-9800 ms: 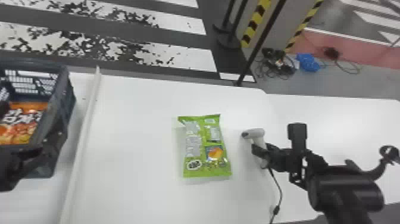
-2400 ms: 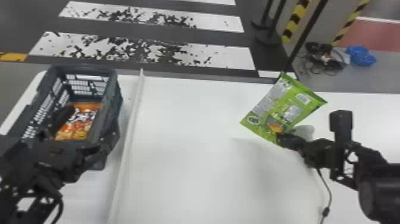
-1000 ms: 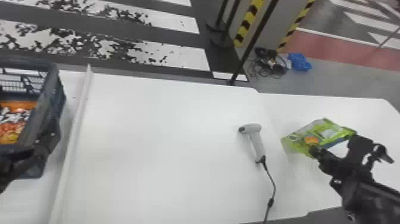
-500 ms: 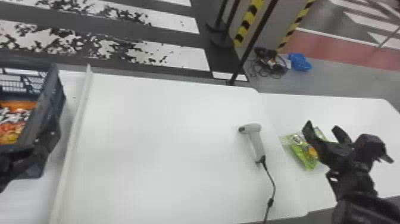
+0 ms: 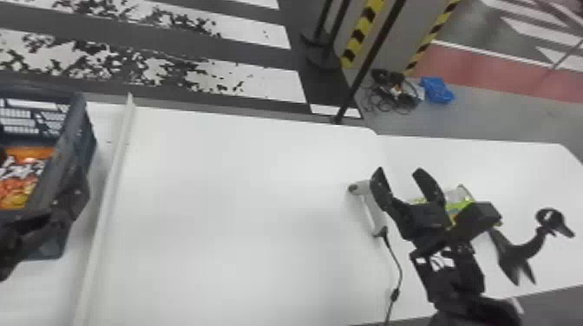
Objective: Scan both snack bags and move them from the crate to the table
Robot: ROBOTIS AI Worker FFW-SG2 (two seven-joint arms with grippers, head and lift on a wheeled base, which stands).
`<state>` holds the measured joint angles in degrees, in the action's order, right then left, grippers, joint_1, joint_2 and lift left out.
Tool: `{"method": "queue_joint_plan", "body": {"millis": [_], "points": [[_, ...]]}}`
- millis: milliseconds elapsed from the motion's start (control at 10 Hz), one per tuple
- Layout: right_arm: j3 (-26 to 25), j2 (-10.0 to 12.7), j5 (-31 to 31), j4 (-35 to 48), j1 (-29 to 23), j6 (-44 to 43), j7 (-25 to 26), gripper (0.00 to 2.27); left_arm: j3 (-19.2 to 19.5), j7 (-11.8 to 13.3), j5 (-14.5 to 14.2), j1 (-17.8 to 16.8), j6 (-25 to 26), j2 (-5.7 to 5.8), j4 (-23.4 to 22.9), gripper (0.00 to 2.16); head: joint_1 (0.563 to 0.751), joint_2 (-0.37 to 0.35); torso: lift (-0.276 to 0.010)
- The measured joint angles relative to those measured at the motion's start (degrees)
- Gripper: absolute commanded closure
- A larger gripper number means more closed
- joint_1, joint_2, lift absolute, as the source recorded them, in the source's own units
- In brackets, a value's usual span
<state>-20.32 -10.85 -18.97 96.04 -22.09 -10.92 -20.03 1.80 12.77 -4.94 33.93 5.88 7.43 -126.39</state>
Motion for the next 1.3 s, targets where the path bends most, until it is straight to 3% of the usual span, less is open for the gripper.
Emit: {"method": "queue_joint_plan", "body": {"millis": [300, 700, 900, 1000, 1200, 1300], "points": [[6.9, 2.6, 0.0, 1.6, -2.6, -4.3, 2.2, 0.06, -0.3, -1.1, -0.2, 0.0, -0.4, -0.39, 0.5, 0.18, 0.695, -0.196, -0.088], [15.4, 3.8, 6.2, 2.6, -5.0, -7.7, 9.6, 0.06, -1.5, -2.5, -0.2, -0.4, -2.2, -0.76, 2.5, 0.18, 0.695, -0.119, -0.088], [17.1, 4.3, 6.9, 2.7, -5.3, -7.8, 9.8, 0.07, -1.3, -2.3, -0.2, -0.7, -2.0, -0.72, 2.4, 0.18, 0.695, -0.087, -0.088], [17.4, 4.3, 6.9, 2.7, -5.3, -7.8, 9.8, 0.06, -0.5, -1.6, -0.2, -1.6, -0.8, -0.55, 2.1, 0.18, 0.695, -0.075, -0.088], [17.4, 4.3, 6.9, 2.8, -5.6, -7.8, 9.6, 0.06, 3.6, 3.6, -0.1, -5.6, 5.5, 0.36, 1.9, 0.17, 0.695, -0.051, -0.088], [17.4, 4.2, 6.9, 2.8, -5.7, -7.8, 9.4, 0.06, 5.6, 5.9, 0.1, -8.4, 10.1, 1.91, 2.0, 0.17, 0.695, -0.027, -0.088]]}}
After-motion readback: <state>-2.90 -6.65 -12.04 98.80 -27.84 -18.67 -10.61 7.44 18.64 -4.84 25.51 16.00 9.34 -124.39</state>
